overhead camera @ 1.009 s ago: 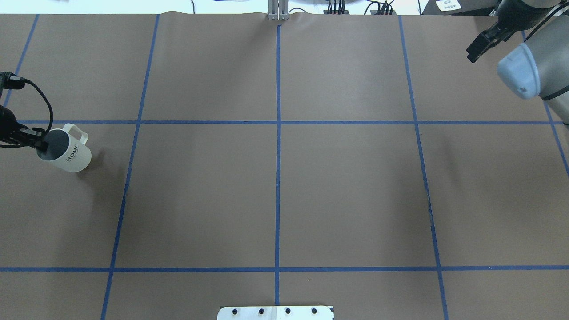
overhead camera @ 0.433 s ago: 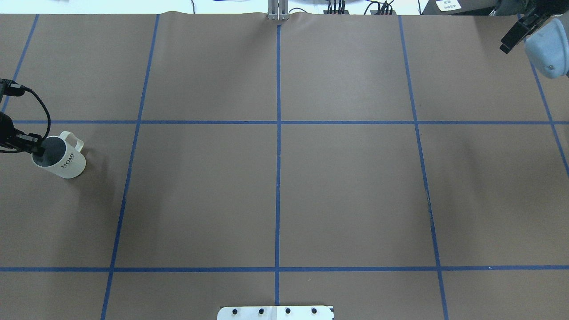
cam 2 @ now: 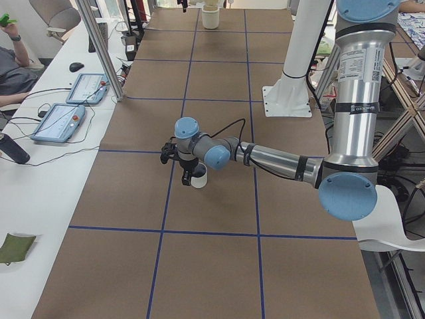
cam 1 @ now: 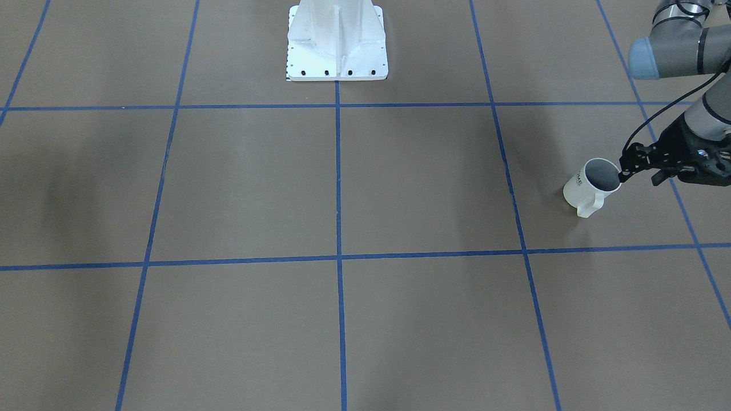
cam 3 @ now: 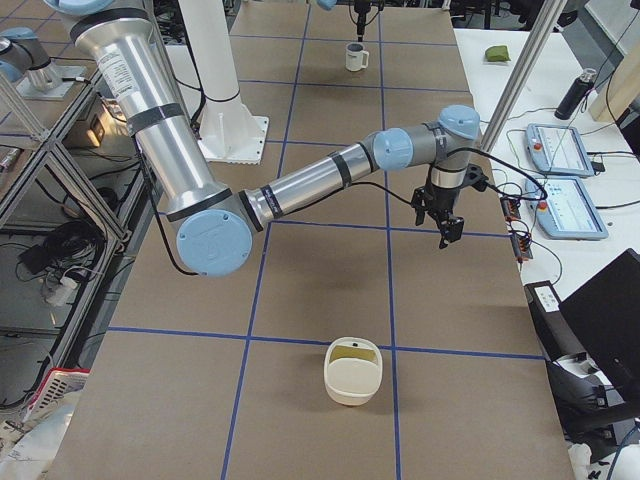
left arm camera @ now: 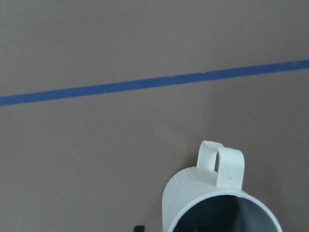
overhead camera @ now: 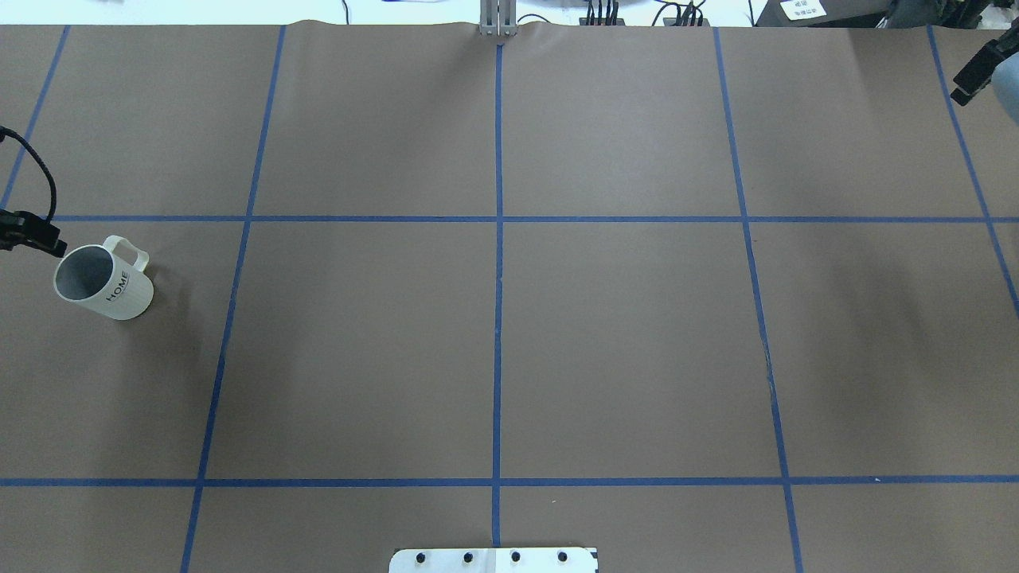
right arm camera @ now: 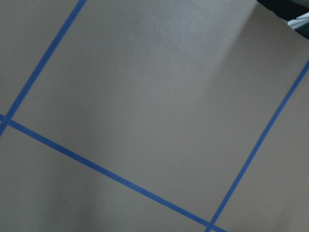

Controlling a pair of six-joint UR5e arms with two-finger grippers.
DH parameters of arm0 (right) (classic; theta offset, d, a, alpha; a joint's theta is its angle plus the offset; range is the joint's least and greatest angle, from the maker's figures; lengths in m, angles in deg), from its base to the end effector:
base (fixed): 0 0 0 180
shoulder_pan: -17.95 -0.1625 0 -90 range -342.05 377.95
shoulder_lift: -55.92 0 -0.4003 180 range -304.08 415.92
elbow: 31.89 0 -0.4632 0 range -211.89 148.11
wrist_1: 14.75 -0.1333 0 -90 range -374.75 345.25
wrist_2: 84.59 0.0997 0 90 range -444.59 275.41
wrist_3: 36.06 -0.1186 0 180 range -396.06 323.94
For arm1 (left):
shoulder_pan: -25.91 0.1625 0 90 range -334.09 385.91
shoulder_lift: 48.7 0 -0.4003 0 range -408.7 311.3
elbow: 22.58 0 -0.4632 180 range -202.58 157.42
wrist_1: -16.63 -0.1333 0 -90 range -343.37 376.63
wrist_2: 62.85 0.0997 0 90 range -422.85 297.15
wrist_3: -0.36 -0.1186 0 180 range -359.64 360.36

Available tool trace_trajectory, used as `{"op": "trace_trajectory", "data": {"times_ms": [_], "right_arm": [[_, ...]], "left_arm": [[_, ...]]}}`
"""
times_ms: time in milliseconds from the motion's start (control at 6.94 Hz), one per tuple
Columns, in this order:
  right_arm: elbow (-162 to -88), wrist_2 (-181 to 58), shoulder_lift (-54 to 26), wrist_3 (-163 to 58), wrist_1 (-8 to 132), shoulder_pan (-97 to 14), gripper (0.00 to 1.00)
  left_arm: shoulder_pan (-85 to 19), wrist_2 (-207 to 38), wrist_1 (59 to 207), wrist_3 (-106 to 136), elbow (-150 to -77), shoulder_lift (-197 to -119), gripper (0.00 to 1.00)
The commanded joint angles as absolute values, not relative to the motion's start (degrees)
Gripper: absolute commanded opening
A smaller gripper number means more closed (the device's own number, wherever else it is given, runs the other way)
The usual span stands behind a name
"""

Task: Left arm hands cup to right arm to dump lemon

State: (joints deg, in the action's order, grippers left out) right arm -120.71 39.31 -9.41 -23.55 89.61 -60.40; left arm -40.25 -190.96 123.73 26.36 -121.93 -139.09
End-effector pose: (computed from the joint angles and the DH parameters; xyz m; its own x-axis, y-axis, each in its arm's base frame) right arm -0.0768 -0.7050 0.4230 0.7330 -0.4577 0.5032 0.3669 0.8890 0.2742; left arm 0.1836 -0.5643 0.5227 0.7037 0.1571 -0.6929 -0.0580 0.9847 0.1644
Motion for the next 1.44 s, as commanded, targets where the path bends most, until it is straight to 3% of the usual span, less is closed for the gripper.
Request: {"op": "trace_trajectory", "data": {"times_ms": [0,577,1298], "right_arm": [[-114.2,44.8,-12.8,-23.2,89.0,-65.5,1.00],[-118.2,45.4,-26.5,-16.8,85.3,-72.1,1.00],[-119.6,45.3,-30.5,-18.7,85.2,-72.1,1.00]], "left_arm": [[-48.0,-191.0,114.9,8.2,-122.0,-138.9,1.00],[-63.9,-191.1,103.9,-14.5,-123.2,-133.4,1.00],[-68.4,-197.4,104.8,-14.0,-124.9,-130.7,1.00]]}}
